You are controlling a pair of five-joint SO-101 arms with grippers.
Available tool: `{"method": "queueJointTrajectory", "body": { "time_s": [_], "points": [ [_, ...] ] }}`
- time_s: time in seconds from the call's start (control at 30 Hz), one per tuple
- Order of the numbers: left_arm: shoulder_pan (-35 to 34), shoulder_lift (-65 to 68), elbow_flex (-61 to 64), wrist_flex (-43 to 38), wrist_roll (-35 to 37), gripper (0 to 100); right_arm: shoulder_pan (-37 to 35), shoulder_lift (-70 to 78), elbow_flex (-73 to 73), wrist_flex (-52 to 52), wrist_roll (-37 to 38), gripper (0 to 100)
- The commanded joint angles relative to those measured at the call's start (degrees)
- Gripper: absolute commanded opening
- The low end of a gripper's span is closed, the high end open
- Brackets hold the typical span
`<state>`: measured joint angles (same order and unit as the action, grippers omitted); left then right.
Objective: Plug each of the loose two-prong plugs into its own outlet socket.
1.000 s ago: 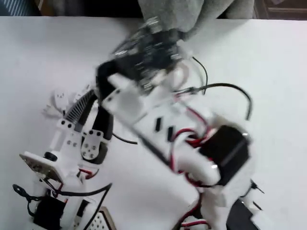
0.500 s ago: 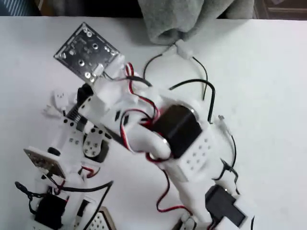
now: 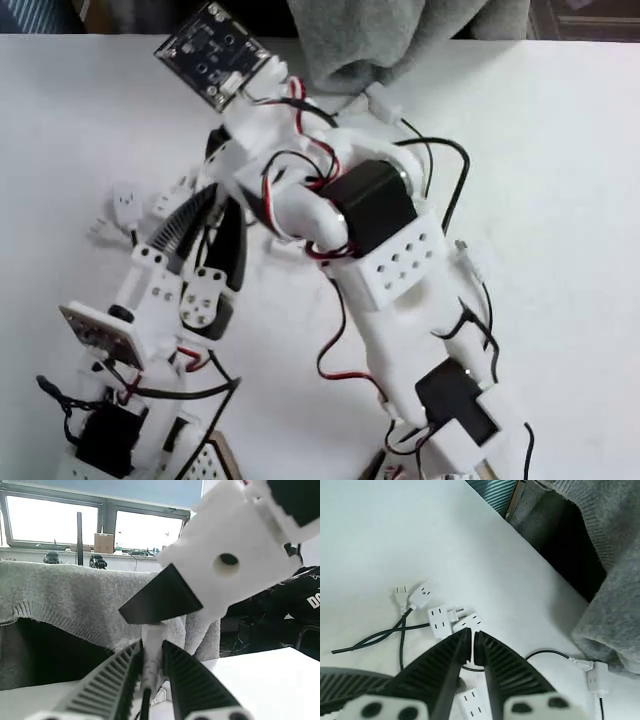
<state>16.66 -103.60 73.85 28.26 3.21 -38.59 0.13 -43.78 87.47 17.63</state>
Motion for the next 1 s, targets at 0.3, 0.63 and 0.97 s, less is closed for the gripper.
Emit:
{"method": "queueJointTrajectory", "body": {
  "time_s": [0.3,0.63,0.97],
  "points": [
    [0.13,-0.66,-0.35,-0.09,-4.13,2,2.68,-13.23,-0.97,-6.29,0.70,1.9],
    [0.13,14.11,-6.51,3.34,-8.53,3,22.81,-19.12,-0.26,1.27,0.09,1.9],
    [0.31,58.07,-49.05,29.98,-8.53,2,45.93,-19.74,5.71,10.77,0.09,1.9]
  ]
}}
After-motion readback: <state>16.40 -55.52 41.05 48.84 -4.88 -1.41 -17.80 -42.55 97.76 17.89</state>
